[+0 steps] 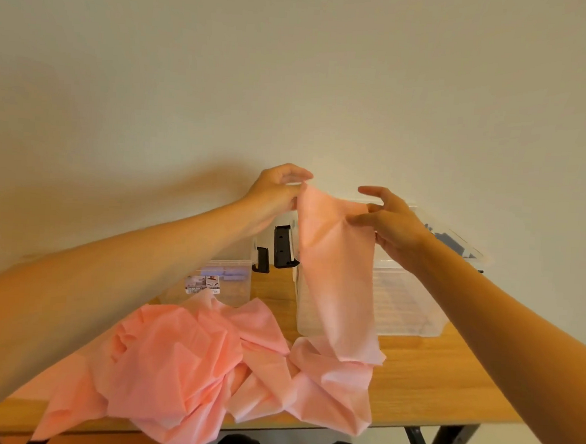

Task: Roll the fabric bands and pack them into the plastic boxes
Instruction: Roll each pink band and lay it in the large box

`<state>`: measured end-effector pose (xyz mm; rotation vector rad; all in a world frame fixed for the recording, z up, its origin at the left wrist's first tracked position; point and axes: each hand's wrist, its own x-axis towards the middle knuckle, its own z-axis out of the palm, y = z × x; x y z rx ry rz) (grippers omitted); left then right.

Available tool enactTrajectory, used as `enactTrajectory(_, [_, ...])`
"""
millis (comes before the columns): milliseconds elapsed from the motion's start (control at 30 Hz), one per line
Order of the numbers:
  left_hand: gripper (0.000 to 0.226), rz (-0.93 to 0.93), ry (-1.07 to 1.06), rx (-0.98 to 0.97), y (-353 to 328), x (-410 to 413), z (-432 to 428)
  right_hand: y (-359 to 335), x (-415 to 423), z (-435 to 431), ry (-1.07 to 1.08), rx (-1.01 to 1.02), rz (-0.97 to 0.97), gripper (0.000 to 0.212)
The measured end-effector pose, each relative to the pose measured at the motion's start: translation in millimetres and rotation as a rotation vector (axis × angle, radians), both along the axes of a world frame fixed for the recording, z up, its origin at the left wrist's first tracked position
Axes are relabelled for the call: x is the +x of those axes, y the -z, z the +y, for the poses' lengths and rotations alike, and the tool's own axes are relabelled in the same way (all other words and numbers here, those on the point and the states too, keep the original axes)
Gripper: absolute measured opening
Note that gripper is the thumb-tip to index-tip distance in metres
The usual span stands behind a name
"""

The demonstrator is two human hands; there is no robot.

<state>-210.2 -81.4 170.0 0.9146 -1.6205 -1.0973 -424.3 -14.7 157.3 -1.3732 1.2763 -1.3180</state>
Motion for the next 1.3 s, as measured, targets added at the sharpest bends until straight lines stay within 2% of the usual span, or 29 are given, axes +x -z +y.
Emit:
enactTrajectory(100, [0.028, -0.406, -0.084, -0.151, 22.9, 2.3, 9.1, -7.1, -1.4, -5.5, 0.009, -0.07, 0.014, 0.064])
enactTrajectory(167, [0.031, -0.494, -0.17, -0.226, 37.2, 3.2, 22.1, -9.9, -2.7, -7.7, 0.006, -0.116, 0.022, 0.063])
enactTrajectory(300, [0.037, -0.43, -0.347, -0.244, 63.9, 6.5, 56.4, -11.9, -3.6, -7.2, 0.001, -0.197, 0.077, 0.063])
enactTrajectory(467, [0.055, -0.257, -0.207, 0.062, 76.2, 2.2, 88.7, -15.3, -7.0, -2.7, -0.03, -0.182, -0.081, 0.071])
enactTrajectory(800, [0.088, -0.105, -0.143, 0.146, 75.4, -1.7, 92.1, -36.0, -6.6, -1.1, -0.132, -0.23, -0.291, 0.079])
enactTrajectory(1033, [0.063, 0.04, -0.101, 0.103, 66.8, 2.8, 90.4, -40.2, -6.8, -2.8, -0.119, -0.199, -0.253, 0.078])
enactTrajectory(1167, [0.048, 0.169, -0.075, 0.088, 41.0, -4.4, 72.9, -21.9, -15.8, -6.6, -0.037, 0.026, -0.02, 0.076])
enactTrajectory(1300, [0.048, 0.241, -0.048, 0.072, 12.9, -13.0, 46.2, 3.8, -22.8, -10.1, -0.036, 0.189, -0.008, 0.065])
